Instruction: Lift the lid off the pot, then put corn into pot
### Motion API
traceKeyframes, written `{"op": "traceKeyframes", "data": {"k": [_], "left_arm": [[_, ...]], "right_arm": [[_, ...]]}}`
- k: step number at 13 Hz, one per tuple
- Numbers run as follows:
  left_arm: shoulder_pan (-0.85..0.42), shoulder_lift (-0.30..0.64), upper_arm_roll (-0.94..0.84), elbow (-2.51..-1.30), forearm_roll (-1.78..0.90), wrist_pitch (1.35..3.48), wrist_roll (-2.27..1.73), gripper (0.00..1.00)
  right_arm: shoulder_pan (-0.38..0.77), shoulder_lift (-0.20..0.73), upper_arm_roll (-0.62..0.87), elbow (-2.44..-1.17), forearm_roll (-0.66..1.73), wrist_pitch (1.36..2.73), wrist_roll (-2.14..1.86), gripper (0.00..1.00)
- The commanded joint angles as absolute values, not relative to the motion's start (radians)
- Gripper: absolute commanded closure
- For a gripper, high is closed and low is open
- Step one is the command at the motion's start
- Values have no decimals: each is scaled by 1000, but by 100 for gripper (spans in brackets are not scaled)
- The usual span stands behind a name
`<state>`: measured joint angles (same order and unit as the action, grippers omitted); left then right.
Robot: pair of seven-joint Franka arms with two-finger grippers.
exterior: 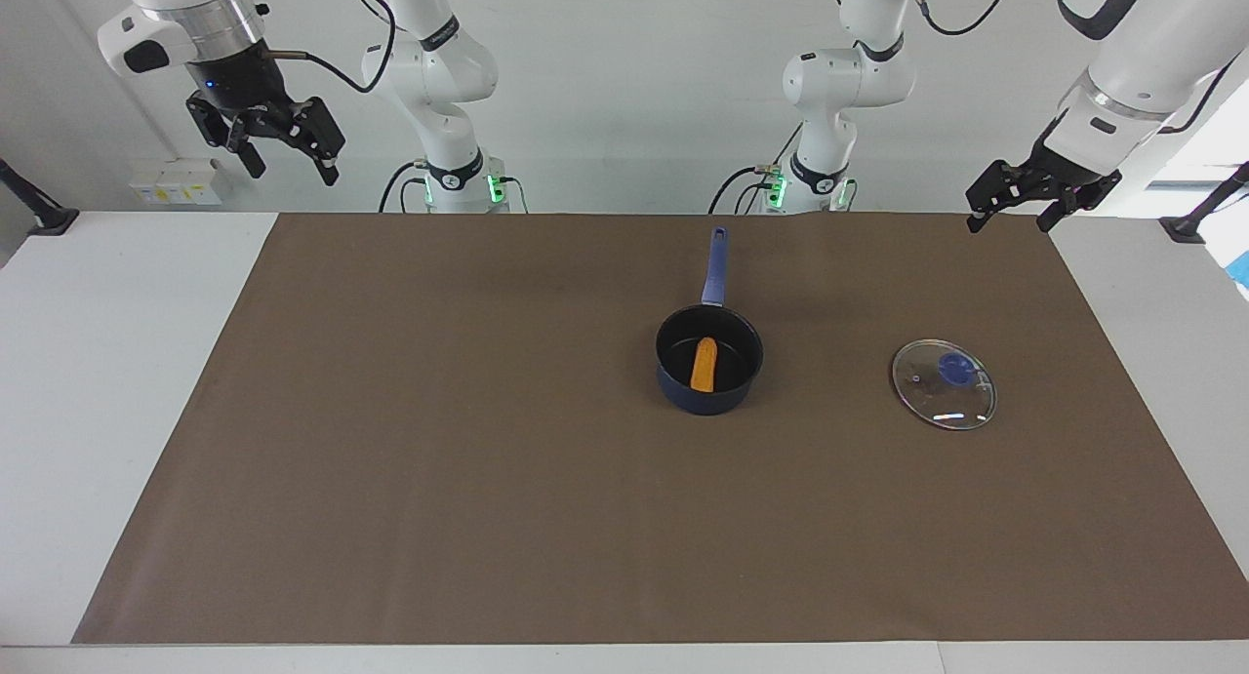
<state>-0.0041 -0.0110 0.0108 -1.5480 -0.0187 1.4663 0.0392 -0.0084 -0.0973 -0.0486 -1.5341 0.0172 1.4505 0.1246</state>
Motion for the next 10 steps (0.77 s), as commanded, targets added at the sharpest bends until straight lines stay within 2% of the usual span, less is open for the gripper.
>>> {"op": "traceKeyframes", "data": {"k": [1,10], "left_arm": [[0,-21,9,-1549,-18,1453,31,0],[0,-21,9,-1549,-18,1453,31,0]], "right_arm": [[-25,-103,-41,-1560,14,1465,110,0],[-15,-103,-37,-1557,26,1457,109,0]]}}
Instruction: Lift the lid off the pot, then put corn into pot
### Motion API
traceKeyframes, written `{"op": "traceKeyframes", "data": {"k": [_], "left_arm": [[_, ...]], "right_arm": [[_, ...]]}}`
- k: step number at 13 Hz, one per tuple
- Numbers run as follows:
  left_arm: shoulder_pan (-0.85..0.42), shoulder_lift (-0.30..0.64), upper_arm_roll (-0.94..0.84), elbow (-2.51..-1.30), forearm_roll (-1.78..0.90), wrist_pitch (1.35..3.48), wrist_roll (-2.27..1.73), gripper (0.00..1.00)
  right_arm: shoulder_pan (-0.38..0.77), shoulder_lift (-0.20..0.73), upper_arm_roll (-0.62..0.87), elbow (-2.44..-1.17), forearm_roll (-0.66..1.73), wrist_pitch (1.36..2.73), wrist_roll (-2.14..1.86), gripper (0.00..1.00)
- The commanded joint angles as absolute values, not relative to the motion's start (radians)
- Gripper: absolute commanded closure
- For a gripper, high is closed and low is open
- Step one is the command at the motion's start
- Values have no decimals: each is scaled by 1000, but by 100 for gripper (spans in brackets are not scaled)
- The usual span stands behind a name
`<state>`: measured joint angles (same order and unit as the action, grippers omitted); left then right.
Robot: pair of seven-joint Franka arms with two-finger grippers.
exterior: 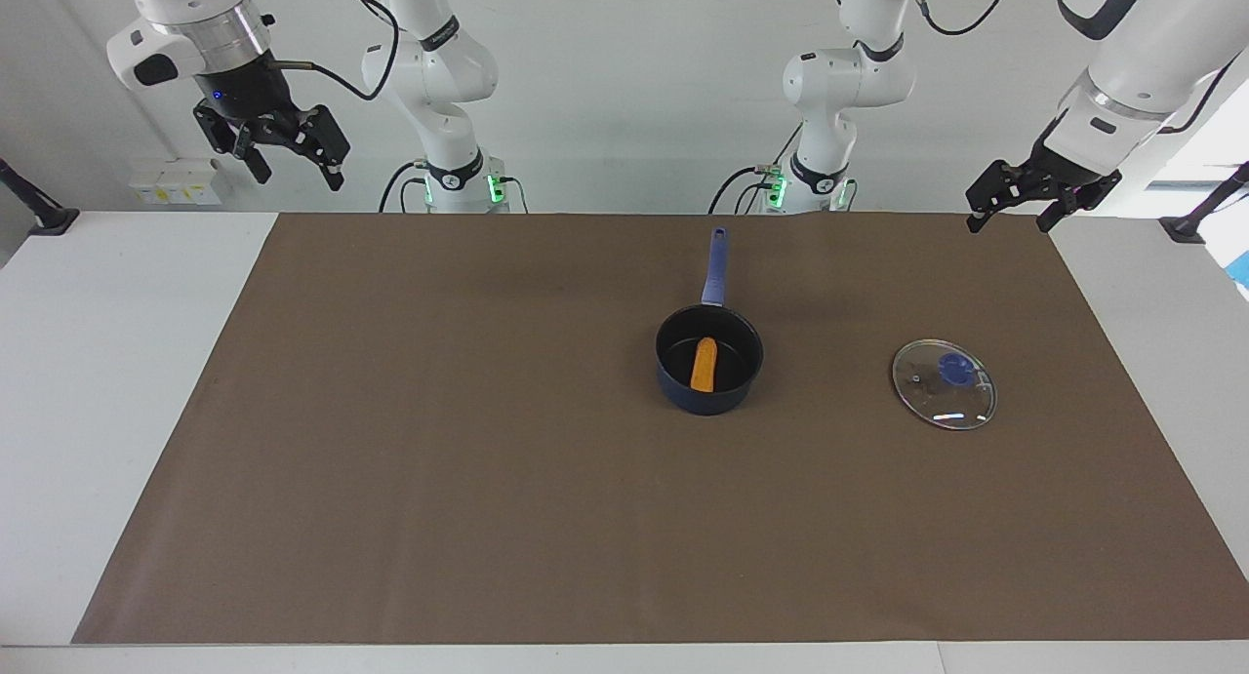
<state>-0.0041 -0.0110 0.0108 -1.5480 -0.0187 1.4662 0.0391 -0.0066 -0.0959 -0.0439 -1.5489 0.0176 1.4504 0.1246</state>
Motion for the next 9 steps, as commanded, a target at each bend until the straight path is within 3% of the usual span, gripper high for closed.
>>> {"op": "traceKeyframes", "data": {"k": [1,9], "left_arm": [[0,-21,9,-1549,-18,1453,31,0],[3,-23,11,-1549,-11,1446,31,0]], "right_arm": [[-15,-103,-37,-1557,26,1459,109,0],[-15,-103,-37,-1557,26,1459,109,0]]}}
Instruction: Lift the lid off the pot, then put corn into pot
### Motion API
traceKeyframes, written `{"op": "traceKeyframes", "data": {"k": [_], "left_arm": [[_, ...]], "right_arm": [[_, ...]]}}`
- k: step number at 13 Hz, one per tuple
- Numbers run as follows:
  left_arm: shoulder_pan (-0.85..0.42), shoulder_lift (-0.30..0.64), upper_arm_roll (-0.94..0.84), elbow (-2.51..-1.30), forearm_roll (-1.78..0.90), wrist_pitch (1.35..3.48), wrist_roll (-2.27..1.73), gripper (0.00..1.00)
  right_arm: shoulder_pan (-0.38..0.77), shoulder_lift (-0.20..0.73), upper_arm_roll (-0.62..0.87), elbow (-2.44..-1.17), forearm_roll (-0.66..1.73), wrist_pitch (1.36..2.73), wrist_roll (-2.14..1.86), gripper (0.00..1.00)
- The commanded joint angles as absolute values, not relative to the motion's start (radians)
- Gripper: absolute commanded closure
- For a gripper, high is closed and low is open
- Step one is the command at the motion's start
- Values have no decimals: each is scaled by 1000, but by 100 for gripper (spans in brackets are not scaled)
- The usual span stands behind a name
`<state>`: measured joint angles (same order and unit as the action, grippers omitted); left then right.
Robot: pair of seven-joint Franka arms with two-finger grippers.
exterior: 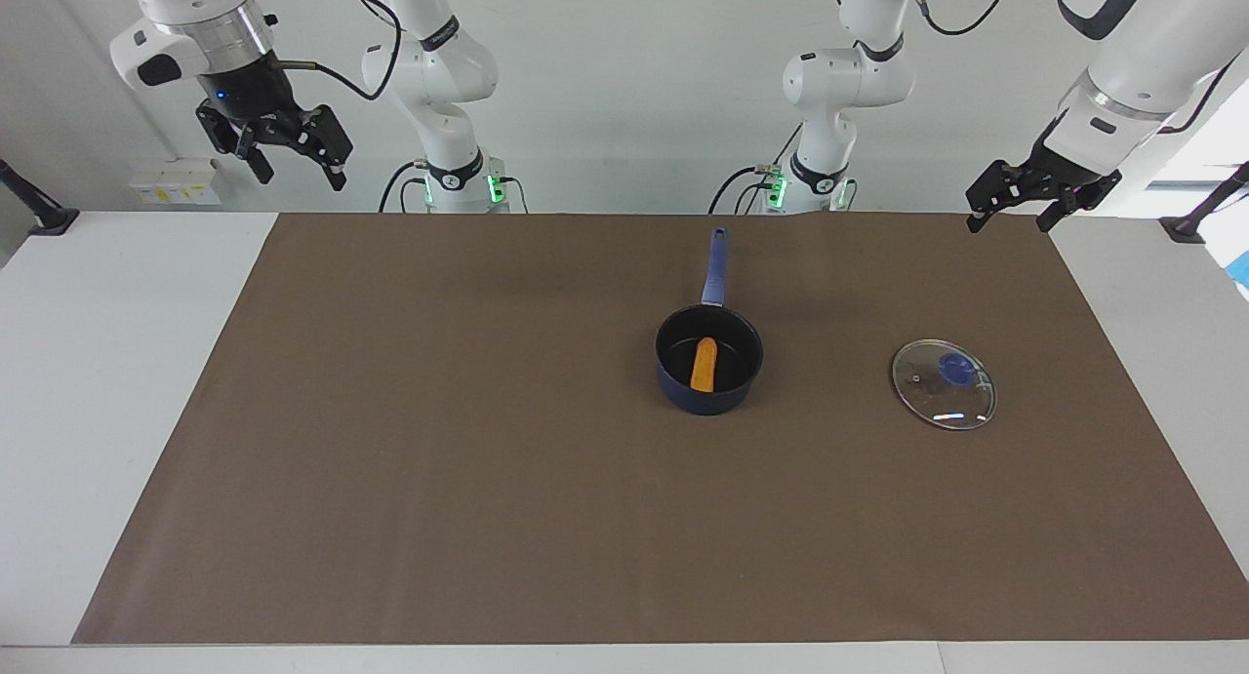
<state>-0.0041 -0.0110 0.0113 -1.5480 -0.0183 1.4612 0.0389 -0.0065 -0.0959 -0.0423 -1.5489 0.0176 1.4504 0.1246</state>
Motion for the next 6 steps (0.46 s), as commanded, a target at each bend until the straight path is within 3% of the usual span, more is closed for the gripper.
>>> {"op": "traceKeyframes", "data": {"k": [1,6], "left_arm": [[3,-23,11,-1549,-11,1453,32,0],[3,-21,11,-1548,-15,1460,40,0]], "right_arm": [[-15,-103,-37,-1557,26,1459,109,0],[-15,-103,-37,-1557,26,1457,109,0]]}}
